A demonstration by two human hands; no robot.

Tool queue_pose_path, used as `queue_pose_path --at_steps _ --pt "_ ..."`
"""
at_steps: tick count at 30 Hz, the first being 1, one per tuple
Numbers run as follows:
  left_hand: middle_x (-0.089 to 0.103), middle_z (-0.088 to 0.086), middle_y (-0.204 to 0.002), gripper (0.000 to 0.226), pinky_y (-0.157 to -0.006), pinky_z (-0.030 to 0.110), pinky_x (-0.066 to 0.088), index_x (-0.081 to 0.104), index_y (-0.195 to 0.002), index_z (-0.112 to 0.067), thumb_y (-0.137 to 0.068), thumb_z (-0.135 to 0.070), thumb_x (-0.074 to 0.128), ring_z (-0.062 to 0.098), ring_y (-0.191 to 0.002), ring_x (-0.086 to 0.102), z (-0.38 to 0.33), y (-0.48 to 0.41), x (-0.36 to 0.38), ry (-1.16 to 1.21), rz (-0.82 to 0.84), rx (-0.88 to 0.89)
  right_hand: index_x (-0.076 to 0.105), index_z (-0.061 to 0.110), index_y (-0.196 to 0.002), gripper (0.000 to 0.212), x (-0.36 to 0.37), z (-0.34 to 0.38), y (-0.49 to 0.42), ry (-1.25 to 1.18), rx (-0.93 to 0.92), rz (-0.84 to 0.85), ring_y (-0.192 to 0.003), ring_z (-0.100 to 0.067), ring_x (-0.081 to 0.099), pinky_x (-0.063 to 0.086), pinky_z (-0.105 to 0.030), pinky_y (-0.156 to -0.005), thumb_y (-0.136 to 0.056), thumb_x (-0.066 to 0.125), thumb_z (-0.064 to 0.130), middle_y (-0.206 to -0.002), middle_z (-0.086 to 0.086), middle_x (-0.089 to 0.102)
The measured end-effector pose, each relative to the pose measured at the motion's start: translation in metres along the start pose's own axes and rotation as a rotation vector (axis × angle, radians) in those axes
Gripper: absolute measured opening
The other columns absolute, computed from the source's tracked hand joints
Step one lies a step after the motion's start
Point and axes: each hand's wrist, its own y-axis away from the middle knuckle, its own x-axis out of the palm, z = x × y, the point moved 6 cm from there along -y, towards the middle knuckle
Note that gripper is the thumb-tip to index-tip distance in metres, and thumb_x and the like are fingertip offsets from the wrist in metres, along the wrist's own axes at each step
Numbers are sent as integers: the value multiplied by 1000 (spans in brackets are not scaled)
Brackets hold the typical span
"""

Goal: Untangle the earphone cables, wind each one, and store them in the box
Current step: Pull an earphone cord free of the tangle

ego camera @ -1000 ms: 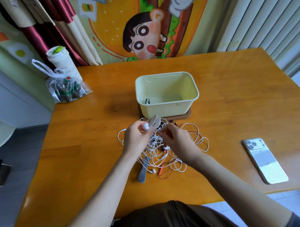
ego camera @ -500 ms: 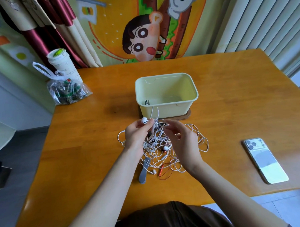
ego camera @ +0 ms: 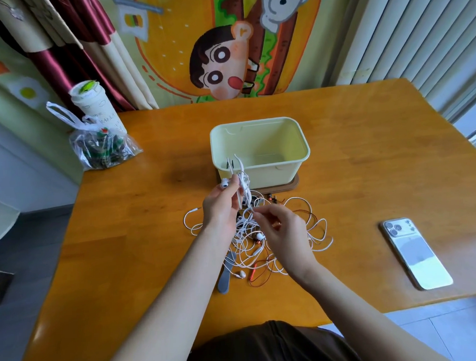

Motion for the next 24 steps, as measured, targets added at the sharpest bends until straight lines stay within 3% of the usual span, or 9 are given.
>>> queue_pose_path --at_steps 3,8,11,14,19,24 --pt "63 5 -83 14 -70 23 50 64 -94 -4 -91 -18 60 13 -73 59 1 5 10 69 85 -95 70 13 -96 11 11 -3 6 -31 31 68 -76 -2 62 48 -12 -68 -91 61 16 -84 9 65" --pt "65 8 -91 11 -86 30 49 66 -95 -8 -94 -12 55 15 -82 62 1 10 11 69 190 -135 64 18 -90 8 2 -20 1 -47 88 24 -65 0 57 42 -10 -58 -93 57 17 -74 11 61" --pt "66 4 -83 11 -77 28 48 67 -94 -8 -89 -15 60 13 -78 60 2 13 7 -51 251 -149 63 16 -89 7 -7 -28 -2 17 65 18 -65 -2 54 40 -11 -58 -93 58 18 -75 8 60" --pt "67 -2 -69 18 -63 23 46 66 -88 -9 -73 -20 68 11 -68 58 3 21 6 -295 391 -157 66 13 -85 9 -18 -36 -12 132 39 38 -62 -2 53 39 -11 -57 -90 62 20 -72 8 59" --pt "65 0 -78 17 -65 20 46 65 -82 -14 -74 -16 79 10 -70 57 -3 22 -6 -1075 475 136 69 16 -80 13 -41 -45 -42 364 59 133 -65 -12 55 47 -30 -62 -84 69 29 -75 6 63" --pt "63 -4 -73 22 -59 26 50 60 -75 -20 -72 -17 82 13 -68 59 -5 13 -9 -1280 412 309 69 17 -77 17 -35 -33 -46 407 20 167 -64 -12 57 51 -35 -62 -84 68 32 -72 7 64"
